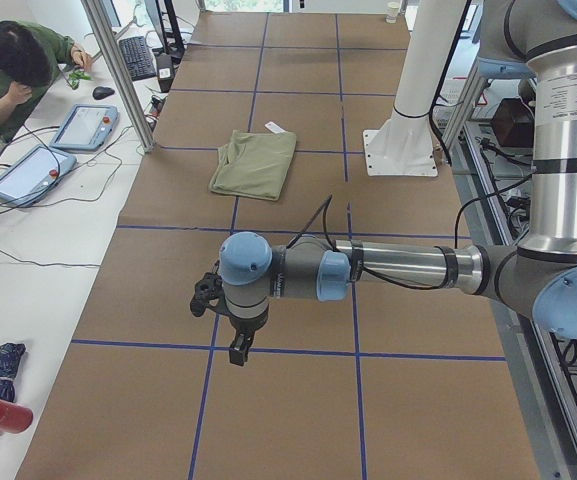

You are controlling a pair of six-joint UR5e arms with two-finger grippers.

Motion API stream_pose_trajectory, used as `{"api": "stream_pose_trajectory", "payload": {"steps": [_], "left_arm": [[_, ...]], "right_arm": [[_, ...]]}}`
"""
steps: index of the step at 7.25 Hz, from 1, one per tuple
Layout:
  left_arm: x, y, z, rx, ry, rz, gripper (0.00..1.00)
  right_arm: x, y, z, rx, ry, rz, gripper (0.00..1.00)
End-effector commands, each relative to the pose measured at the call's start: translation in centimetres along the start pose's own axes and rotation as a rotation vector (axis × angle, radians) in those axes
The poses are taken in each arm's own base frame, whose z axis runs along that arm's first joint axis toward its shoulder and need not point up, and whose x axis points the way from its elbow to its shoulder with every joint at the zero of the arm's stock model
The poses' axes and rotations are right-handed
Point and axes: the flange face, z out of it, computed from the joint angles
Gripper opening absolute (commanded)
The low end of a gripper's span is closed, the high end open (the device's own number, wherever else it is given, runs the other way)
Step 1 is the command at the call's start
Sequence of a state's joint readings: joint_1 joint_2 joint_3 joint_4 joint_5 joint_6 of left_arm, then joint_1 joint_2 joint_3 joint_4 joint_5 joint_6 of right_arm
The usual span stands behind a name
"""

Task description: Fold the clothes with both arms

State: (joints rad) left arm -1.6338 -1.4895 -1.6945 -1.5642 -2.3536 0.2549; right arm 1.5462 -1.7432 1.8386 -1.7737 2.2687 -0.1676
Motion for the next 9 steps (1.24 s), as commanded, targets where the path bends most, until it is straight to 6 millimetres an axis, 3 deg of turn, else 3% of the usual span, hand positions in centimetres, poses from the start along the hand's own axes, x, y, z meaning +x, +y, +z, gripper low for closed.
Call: {"api": "stream_pose_trajectory", "payload": {"steps": [1,6,7,9], "left_arm": [[-0.1,1.0,0.7,-0.005,0.04,-0.017,1.0],[0.2,-0.1,0.3,-0.003,0.029,-0.088,1.0],[-0.2,0.7,0.9,-0.012,0.029,-0.095,1.0],[0.4,0.3,0.1,0.003,0.021,-0.077,1.0]], "right_arm": [[0.0,0.1,0.1,-0.001,0.0,0.001,1.0],[0.0,0.2,0.1,-0.001,-0.003,0.008,1.0],[-0.1,0.2,-0.1,0.002,-0.003,0.006,1.0],[-0.3,0.0,-0.3,0.008,-0.002,0.016,1.0]]}}
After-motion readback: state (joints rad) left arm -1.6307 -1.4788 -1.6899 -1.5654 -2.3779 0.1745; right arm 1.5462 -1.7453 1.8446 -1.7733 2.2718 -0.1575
